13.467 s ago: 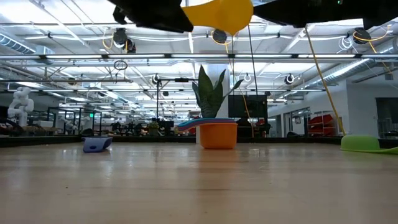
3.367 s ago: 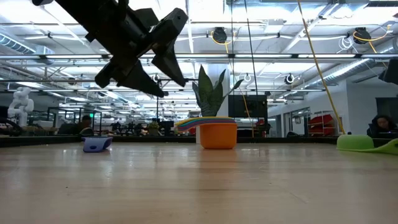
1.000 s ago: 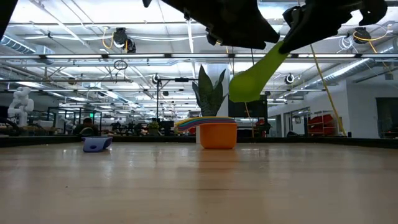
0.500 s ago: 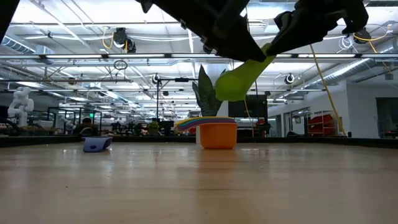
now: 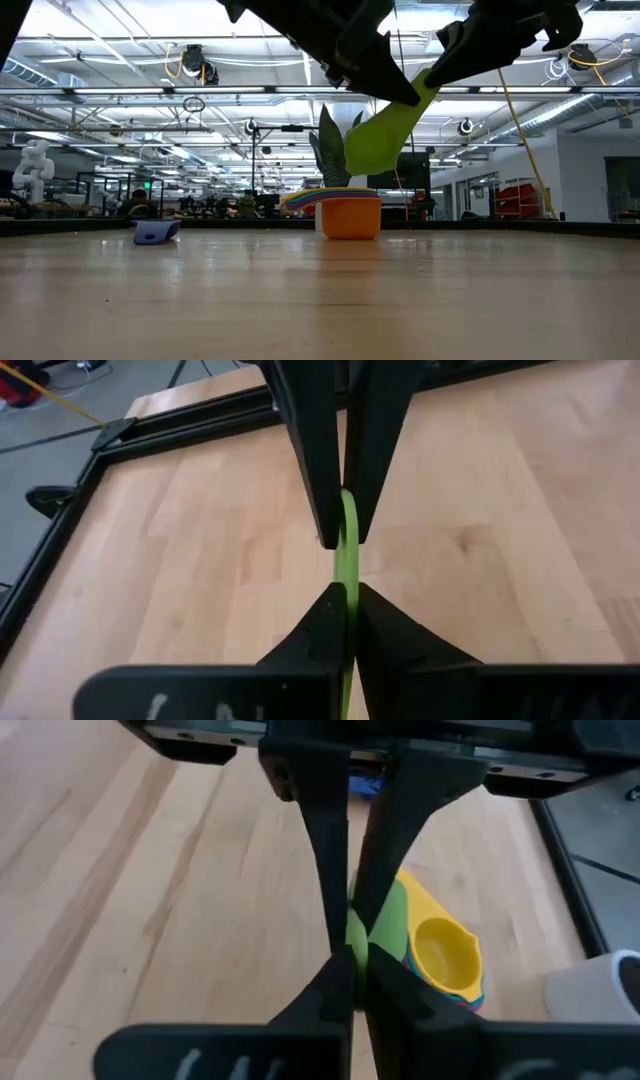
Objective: Nest measuring cups in basket
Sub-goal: Stack the green measuring cup on the yellow measuring cup
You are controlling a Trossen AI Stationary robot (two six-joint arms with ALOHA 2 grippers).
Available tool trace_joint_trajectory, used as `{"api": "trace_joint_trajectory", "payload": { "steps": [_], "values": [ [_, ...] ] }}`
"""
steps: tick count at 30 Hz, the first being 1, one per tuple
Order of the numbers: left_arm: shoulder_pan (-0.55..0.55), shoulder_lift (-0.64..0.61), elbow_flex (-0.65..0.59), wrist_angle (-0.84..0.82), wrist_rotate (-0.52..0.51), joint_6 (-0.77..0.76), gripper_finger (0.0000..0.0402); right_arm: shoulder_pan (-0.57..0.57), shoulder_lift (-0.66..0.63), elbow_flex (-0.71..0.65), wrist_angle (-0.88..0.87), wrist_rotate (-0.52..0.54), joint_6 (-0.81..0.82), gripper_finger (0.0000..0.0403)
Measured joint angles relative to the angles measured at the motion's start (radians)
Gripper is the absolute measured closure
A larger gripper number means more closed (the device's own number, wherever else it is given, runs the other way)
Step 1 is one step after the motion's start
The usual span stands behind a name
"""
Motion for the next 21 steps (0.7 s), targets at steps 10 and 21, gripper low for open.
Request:
{"api": "trace_joint_trajectory", "payload": {
  "steps": [10, 21],
  "values": [
    [-0.024, -0.077, -0.002, -0.136, -0.253, -0.072, 0.0395, 0.054, -0.031, 0.001, -0.003, 0.268, 0.015, 0.0306],
    [-0.048, -0.221, -0.129, 0.143, -0.541, -0.287, 0.0392, 0.093, -0.054, 0.001, -0.022, 0.338, 0.038, 0.0248]
  ]
}}
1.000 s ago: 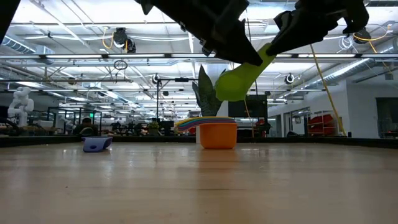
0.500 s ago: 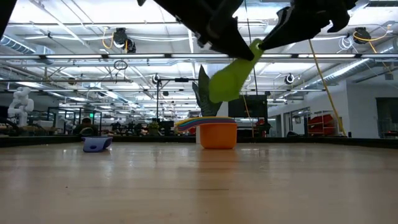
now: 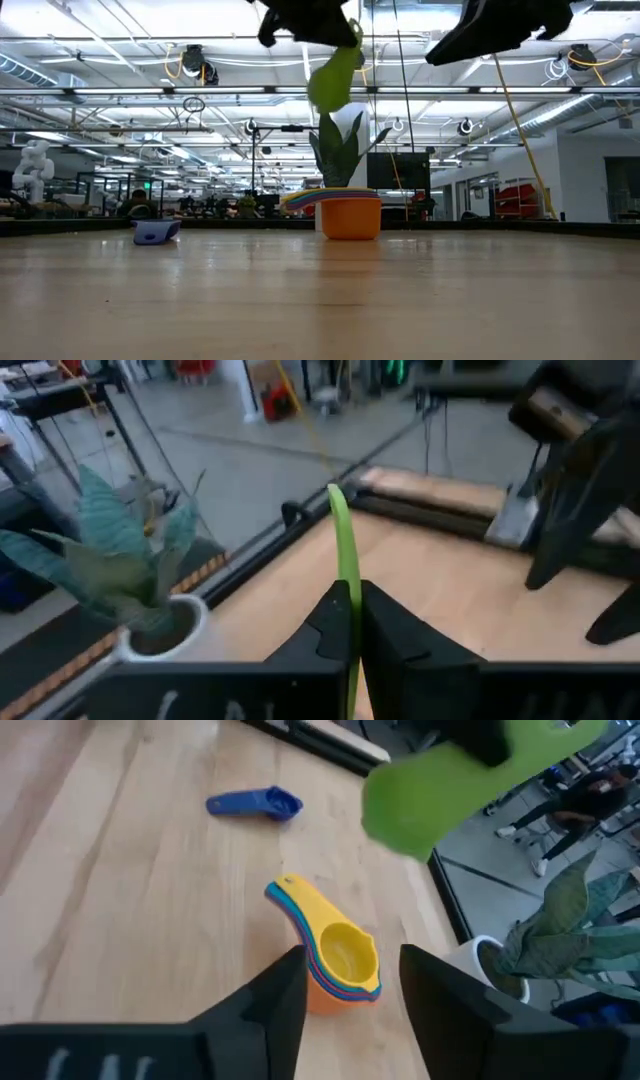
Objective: Nest measuring cups in basket
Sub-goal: Stack the green measuring cup on the yellow measuring cup
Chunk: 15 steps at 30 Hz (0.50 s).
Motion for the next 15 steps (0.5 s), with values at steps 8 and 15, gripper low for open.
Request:
{"api": "trace_joint_trajectory", "payload": {
  "steps": [8, 15],
  "values": [
    [-0.008, 0.001, -0.273, 0.786, 0.083, 0.146, 0.0395, -0.007, 0.000, -0.045, 0.203, 0.091, 0.056, 0.0248],
    [-0.035, 0.002, -0.348, 0.999, 0.201, 0.261, 0.0394, -0.019, 0.002, -0.173, 0.613, 0.104, 0.039, 0.0248]
  ]
}}
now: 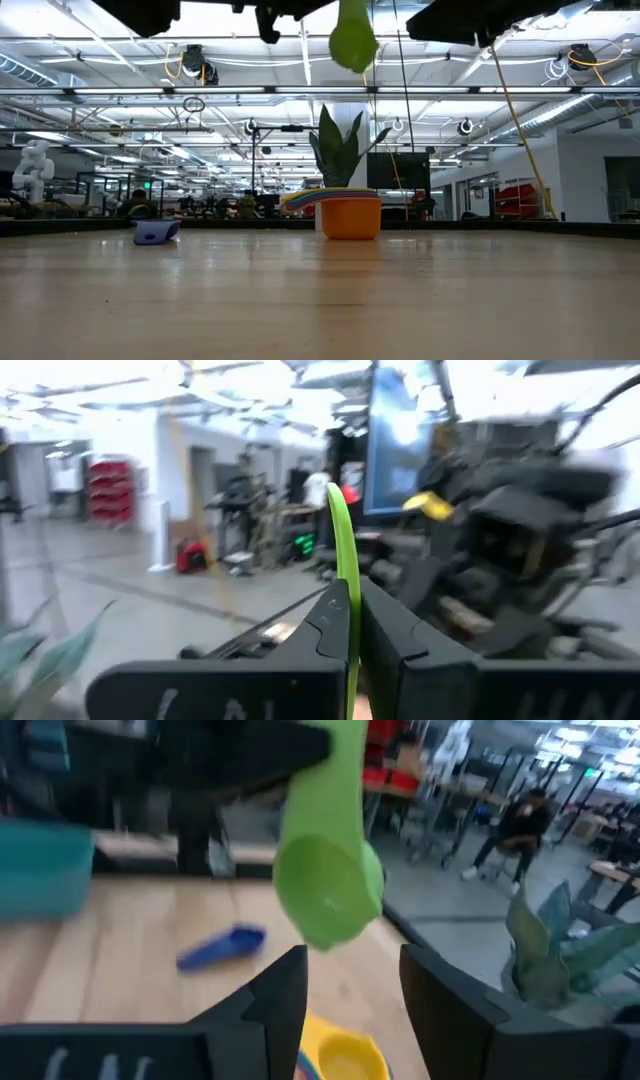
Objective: Nest measuring cups in basket
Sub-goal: Stack the green measuring cup on the yellow measuring cup
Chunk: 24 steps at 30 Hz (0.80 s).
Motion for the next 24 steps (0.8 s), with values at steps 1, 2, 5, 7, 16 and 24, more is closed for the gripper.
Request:
{"api": "trace_joint_trajectory", "payload": {
  "steps": [1, 2, 5, 7, 16, 24],
  "values": [
    [-0.001, 0.008, 0.001, 0.021, 0.032, 0.002, 0.0395, -0.001, 0.003, -0.024, 0.067, -0.001, -0.008, 0.0248],
    [-0.001, 0.019, 0.006, 0.042, 0.058, 0.004, 0.0396, -0.001, 0.004, -0.048, 0.125, -0.001, -0.021, 0.0248],
    [-0.013, 0.055, 0.016, 0.109, 0.089, 0.040, 0.0391, -0.002, 0.004, -0.103, 0.255, -0.013, -0.060, 0.0248],
    [-0.021, 0.078, 0.021, 0.158, 0.090, 0.066, 0.0392, -0.003, 0.004, -0.124, 0.306, -0.027, -0.082, 0.0248],
    [-0.021, 0.146, 0.074, 0.208, 0.097, 0.117, 0.0392, -0.047, 0.033, -0.128, 0.320, -0.132, -0.030, 0.0248],
    [-0.021, 0.153, 0.088, 0.199, 0.167, 0.137, 0.0387, -0.078, 0.082, -0.128, 0.356, -0.137, 0.000, 0.0248]
  ]
}}
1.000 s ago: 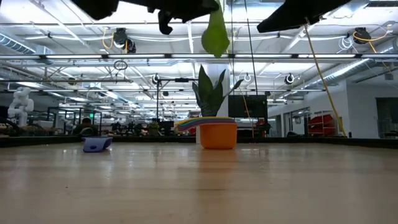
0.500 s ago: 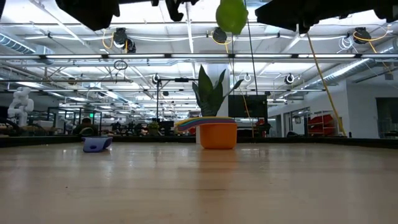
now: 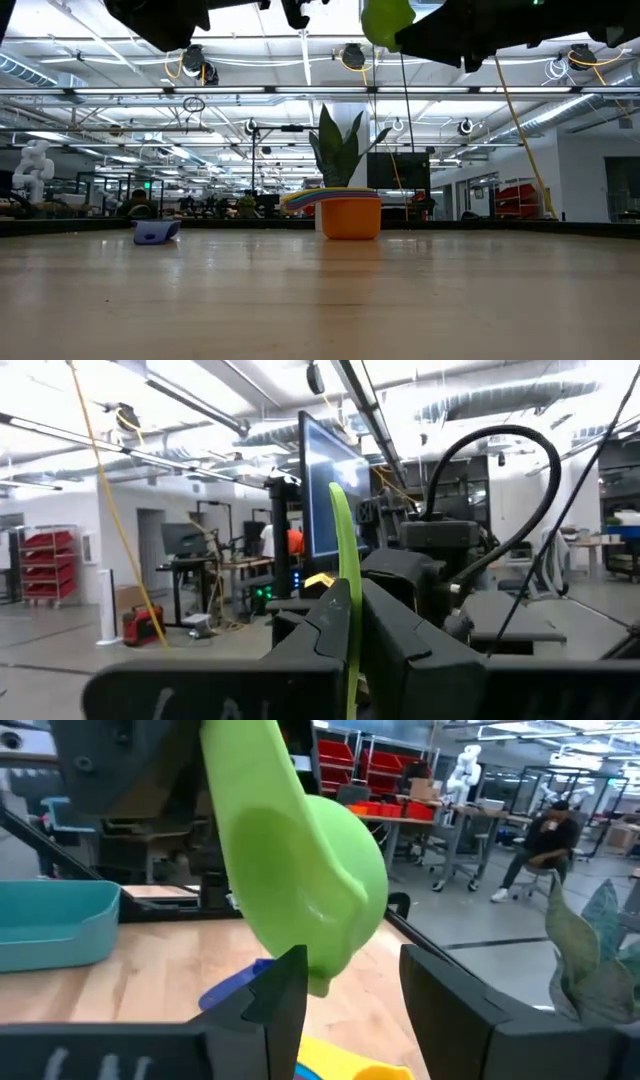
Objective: Nest measuring cups in basket
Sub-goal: Stack the green measuring cup on the yellow measuring cup
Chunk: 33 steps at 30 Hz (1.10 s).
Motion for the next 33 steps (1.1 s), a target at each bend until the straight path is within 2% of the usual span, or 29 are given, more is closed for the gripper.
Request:
{"api": "trace_joint_trajectory", "payload": {
  "steps": [5, 12, 16, 20, 27, 30, 33],
  "values": [
    [0.008, 0.000, 0.000, 0.000, 0.041, -0.009, 0.0394, -0.004, 0.009, 0.000, 0.025, -0.025, -0.019, 0.0277],
    [0.010, 0.000, 0.000, -0.030, 0.086, 0.025, 0.0385, -0.005, 0.007, 0.001, 0.054, -0.019, -0.074, 0.0387],
    [0.007, 0.000, 0.000, -0.077, 0.092, 0.106, 0.0376, -0.006, -0.001, 0.001, 0.036, -0.014, -0.092, 0.0388],
    [-0.024, -0.001, 0.000, -0.085, -0.018, 0.170, 0.0320, 0.002, -0.040, 0.001, 0.001, 0.010, -0.128, 0.0396],
    [-0.088, -0.050, 0.000, -0.102, -0.309, 0.283, 0.0219, 0.032, -0.134, 0.001, -0.135, 0.111, -0.161, 0.0402],
    [-0.103, -0.095, 0.001, -0.187, -0.368, 0.263, 0.0197, 0.033, -0.164, 0.001, -0.201, 0.141, -0.163, 0.0402],
    [-0.106, -0.160, 0.001, -0.337, -0.396, 0.147, 0.0189, 0.034, -0.181, 0.001, -0.249, 0.175, -0.163, 0.0402]
  ]
}}
